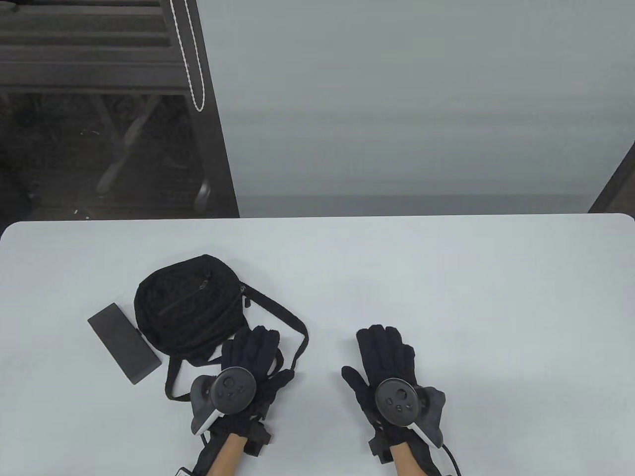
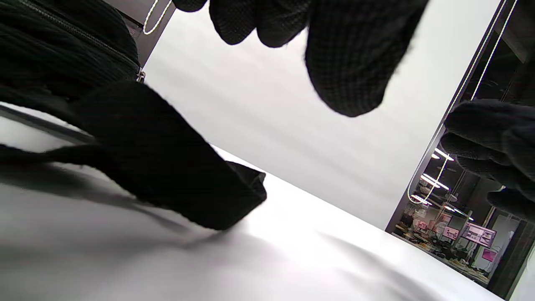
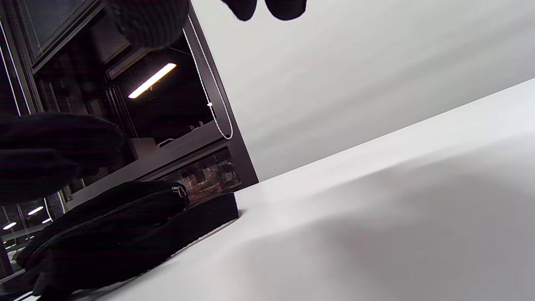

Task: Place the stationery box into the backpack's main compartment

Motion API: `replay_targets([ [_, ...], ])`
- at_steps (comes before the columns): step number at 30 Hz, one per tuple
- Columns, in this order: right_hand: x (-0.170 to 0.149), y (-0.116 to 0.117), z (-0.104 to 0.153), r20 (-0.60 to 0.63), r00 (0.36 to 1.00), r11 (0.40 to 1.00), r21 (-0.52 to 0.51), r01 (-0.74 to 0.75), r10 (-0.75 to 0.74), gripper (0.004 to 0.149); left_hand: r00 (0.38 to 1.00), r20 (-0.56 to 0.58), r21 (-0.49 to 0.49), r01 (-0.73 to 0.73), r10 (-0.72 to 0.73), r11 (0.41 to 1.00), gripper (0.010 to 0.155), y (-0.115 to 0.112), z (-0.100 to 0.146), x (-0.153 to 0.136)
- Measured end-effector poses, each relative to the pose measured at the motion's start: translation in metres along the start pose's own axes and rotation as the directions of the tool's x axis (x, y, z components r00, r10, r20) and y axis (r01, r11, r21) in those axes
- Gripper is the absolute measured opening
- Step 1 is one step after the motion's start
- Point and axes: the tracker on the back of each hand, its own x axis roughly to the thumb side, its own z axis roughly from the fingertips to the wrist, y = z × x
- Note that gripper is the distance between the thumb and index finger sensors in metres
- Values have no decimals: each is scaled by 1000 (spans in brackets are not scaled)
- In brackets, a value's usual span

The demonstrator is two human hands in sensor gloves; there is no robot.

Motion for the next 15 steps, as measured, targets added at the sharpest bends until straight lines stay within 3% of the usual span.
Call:
replay_targets([
  [3, -1, 0, 0, 0, 1000, 1000, -6, 7, -7, 73, 999, 23, 5, -24, 24, 1000, 77, 9, 0, -1],
  [7, 0, -2, 0, -4, 999, 999, -12, 41, -41, 73, 996, 28, 39, -83, 82, 996, 75, 35, 3, -14],
  [10, 1, -2, 0, 8, 999, 999, -11, 40, -40, 72, 999, 17, 60, -44, 43, 997, 73, 59, 0, -33],
  [15, -1, -4, -1, 9, 999, 999, -4, 47, -46, 72, 988, -146, 59, 53, -44, 997, 69, 97, -13, -88],
])
